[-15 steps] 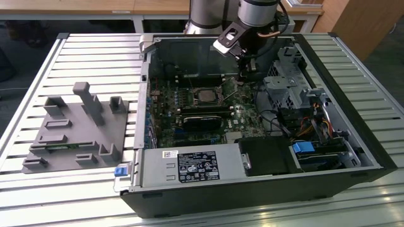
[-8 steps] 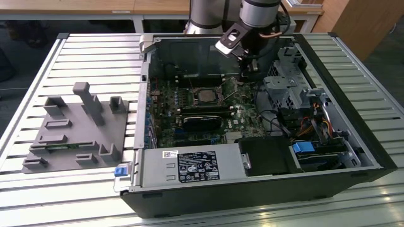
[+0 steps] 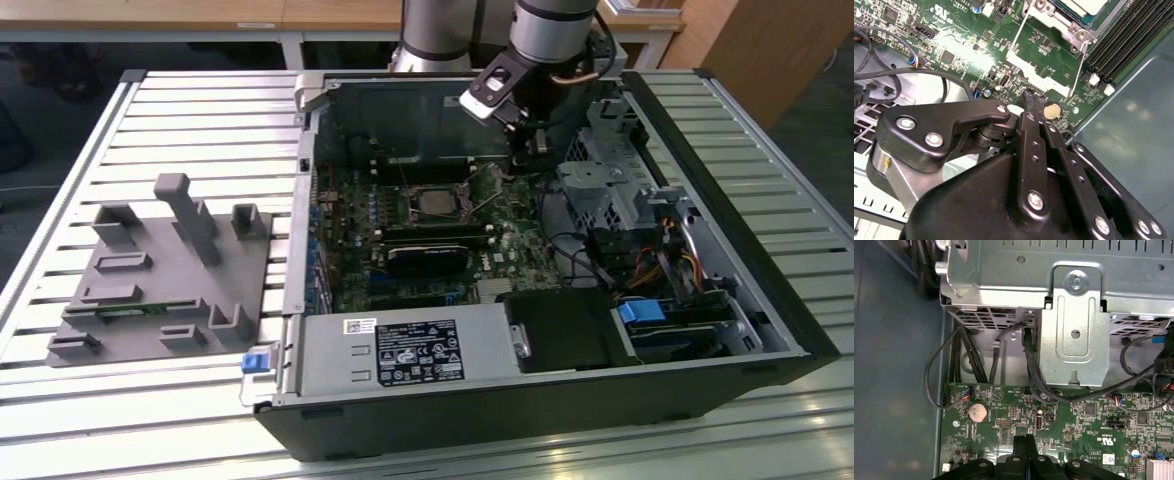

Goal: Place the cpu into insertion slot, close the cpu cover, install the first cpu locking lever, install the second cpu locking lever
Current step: 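Close the cpu cover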

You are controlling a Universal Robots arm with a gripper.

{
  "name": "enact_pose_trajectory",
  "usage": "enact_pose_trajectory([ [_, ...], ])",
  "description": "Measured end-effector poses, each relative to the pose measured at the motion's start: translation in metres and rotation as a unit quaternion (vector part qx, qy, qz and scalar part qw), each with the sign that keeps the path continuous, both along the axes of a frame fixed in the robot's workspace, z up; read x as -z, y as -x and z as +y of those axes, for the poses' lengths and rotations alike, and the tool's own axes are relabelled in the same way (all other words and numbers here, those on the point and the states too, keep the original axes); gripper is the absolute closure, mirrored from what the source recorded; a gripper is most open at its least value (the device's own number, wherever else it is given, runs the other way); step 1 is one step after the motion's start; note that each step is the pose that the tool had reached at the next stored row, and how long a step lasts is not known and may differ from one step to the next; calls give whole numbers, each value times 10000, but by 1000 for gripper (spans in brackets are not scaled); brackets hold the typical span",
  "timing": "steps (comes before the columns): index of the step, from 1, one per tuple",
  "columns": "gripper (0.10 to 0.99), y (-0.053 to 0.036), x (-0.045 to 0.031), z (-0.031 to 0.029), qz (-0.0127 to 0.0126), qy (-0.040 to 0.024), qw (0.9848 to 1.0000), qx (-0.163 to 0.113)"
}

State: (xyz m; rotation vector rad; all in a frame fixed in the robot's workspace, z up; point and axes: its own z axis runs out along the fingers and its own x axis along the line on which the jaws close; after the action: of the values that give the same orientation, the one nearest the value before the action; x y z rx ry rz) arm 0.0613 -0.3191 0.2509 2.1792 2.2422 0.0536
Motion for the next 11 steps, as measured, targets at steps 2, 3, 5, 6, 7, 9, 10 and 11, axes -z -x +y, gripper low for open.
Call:
enact_pose_trajectory([
  [2, 980, -1, 16, 5, 3, 0, 10000, -3],
  [3, 980, -1, 24, 7, 4, 0, 10000, -4],
  [5, 980, -1, 42, 11, 7, -1, 10000, -6],
  [6, 980, -1, 48, 12, 9, 0, 10000, -7],
  [7, 980, -1, 53, 13, 10, 0, 10000, -8],
  [9, 980, -1, 58, 14, 11, 1, 10000, -9],
  [10, 980, 2, 60, 14, 11, 1, 10000, -9],
  [11, 980, 8, 62, 14, 10, 0, 10000, -9],
])
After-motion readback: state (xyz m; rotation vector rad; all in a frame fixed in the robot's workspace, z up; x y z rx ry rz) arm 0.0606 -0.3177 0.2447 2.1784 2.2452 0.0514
